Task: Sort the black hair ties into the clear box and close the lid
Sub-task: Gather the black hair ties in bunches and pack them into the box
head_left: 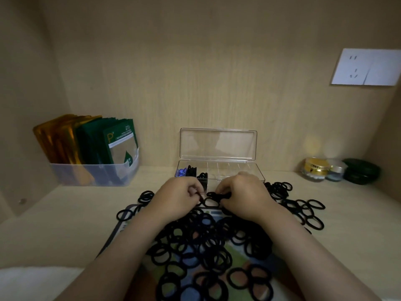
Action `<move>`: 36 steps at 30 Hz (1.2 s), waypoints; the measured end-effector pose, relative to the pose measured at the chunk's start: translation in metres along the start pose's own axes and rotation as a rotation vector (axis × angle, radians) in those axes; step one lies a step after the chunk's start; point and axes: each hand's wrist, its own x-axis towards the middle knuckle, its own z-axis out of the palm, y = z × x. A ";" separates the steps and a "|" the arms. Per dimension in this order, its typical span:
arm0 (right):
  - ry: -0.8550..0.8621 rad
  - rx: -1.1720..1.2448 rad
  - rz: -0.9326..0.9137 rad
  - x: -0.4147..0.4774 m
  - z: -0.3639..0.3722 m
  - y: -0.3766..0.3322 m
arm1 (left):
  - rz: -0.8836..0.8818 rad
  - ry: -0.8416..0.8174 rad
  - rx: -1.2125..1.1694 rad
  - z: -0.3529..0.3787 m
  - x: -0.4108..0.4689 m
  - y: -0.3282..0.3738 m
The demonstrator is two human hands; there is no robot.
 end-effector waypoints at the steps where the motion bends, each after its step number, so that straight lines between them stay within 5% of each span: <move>1: 0.010 0.124 0.022 0.000 0.000 0.001 | -0.020 0.023 -0.056 -0.004 0.000 0.001; 7: -0.065 1.085 0.215 -0.003 -0.009 -0.006 | -0.175 -0.003 -0.264 -0.012 0.000 0.002; 12: -0.259 1.478 0.194 -0.004 -0.008 -0.009 | -0.309 -0.005 -0.433 -0.008 -0.001 0.009; 15: -0.309 1.521 0.191 -0.003 -0.003 -0.013 | -0.328 -0.088 -0.642 -0.007 -0.004 0.015; 21: -0.120 1.306 0.300 0.003 0.010 -0.014 | -0.300 -0.250 -1.062 -0.012 -0.004 0.015; 26: -0.044 1.247 0.318 0.002 0.011 -0.017 | -0.241 -0.255 -0.963 -0.009 -0.003 0.009; 32: -0.253 1.360 0.318 -0.002 0.008 -0.017 | -0.229 -0.128 -0.949 -0.013 -0.003 0.008; 36: -0.191 1.399 0.337 0.000 0.014 -0.020 | -0.165 -0.166 -0.815 -0.021 -0.010 0.014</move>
